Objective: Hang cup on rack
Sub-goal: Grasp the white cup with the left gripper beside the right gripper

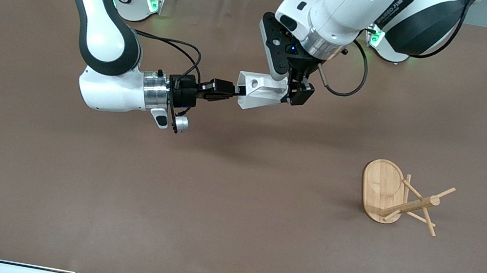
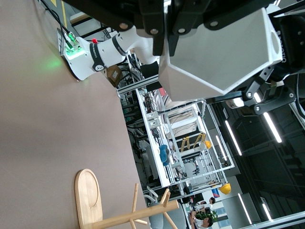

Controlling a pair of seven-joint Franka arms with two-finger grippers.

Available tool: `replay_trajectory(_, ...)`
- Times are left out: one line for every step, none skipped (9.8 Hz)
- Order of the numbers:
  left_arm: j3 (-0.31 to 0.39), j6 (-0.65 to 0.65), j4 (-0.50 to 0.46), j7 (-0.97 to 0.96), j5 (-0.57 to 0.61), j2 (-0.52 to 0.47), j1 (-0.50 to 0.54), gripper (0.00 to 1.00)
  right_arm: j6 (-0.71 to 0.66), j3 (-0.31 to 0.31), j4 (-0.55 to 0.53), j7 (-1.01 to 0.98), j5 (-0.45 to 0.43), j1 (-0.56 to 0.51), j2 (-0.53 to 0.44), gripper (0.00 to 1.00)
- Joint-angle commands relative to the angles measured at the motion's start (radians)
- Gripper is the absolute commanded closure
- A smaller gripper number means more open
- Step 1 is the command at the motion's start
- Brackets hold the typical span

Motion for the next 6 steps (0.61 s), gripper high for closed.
replay_trajectory(-0.007,0.001,0.0,0.008,0.032,0.047,-0.015,0.0,-0.007,-0.009,-0.015,-0.022,0.028,0.011,-0.01,0.98)
replay_trajectory(-0.007,0.001,0.001,0.01,0.036,0.055,-0.015,0.0,-0.007,-0.009,-0.015,-0.022,0.028,0.011,-0.01,0.98)
replay_trajectory(-0.007,0.019,0.002,0.022,0.038,0.062,-0.015,0.0,-0.007,-0.009,-0.015,-0.023,0.028,0.011,-0.01,0.98)
replay_trajectory(-0.007,0.044,0.0,0.03,0.039,0.065,-0.015,0.0,-0.006,-0.009,-0.015,-0.023,0.028,0.011,-0.01,0.98)
replay_trajectory(-0.007,0.052,0.0,0.03,0.039,0.072,-0.015,0.01,-0.006,-0.009,-0.015,-0.023,0.028,0.011,-0.01,0.98)
replay_trajectory(-0.007,0.052,0.0,0.03,0.039,0.073,-0.015,0.03,-0.007,-0.009,-0.015,-0.023,0.026,0.011,-0.01,0.98)
